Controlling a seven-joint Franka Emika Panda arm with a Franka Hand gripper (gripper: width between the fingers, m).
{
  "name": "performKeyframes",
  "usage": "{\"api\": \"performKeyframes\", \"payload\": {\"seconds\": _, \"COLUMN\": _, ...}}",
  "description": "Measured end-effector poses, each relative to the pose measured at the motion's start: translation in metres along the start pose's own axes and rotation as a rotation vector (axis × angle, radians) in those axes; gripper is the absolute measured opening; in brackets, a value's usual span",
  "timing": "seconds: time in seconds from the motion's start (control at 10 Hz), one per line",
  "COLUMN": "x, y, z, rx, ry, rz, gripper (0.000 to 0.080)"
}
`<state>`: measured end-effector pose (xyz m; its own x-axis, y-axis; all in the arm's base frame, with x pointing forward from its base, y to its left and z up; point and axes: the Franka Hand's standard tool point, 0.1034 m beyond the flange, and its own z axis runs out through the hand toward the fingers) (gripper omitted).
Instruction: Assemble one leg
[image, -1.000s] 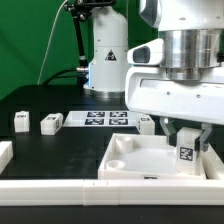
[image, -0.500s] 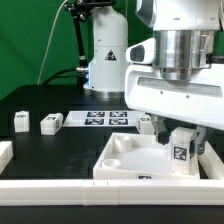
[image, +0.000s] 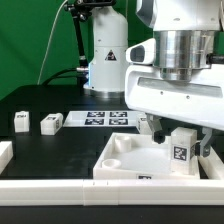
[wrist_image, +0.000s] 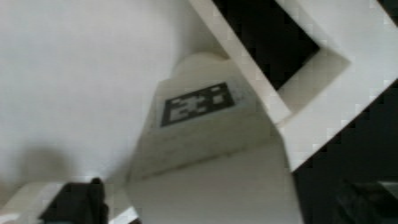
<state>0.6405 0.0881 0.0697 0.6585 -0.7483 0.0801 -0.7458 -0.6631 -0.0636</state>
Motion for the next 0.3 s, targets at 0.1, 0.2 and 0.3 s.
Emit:
{"api": "performKeyframes", "payload": {"seconds": 0.1, "x": 0.0000, "y": 0.0000, "z": 0.0001, "rx": 0.000, "ry": 0.000, "rz": 0.000, "gripper": 0.0648}}
{"api": "performKeyframes", "payload": {"seconds": 0.2, "x": 0.0000, "y": 0.0001, "z": 0.0002, "rx": 0.000, "ry": 0.000, "rz": 0.000, "gripper": 0.0649}}
{"api": "performKeyframes", "payload": {"seconds": 0.3, "x": -0.0001, "y": 0.0001, "z": 0.0002, "rx": 0.000, "ry": 0.000, "rz": 0.000, "gripper": 0.0649}}
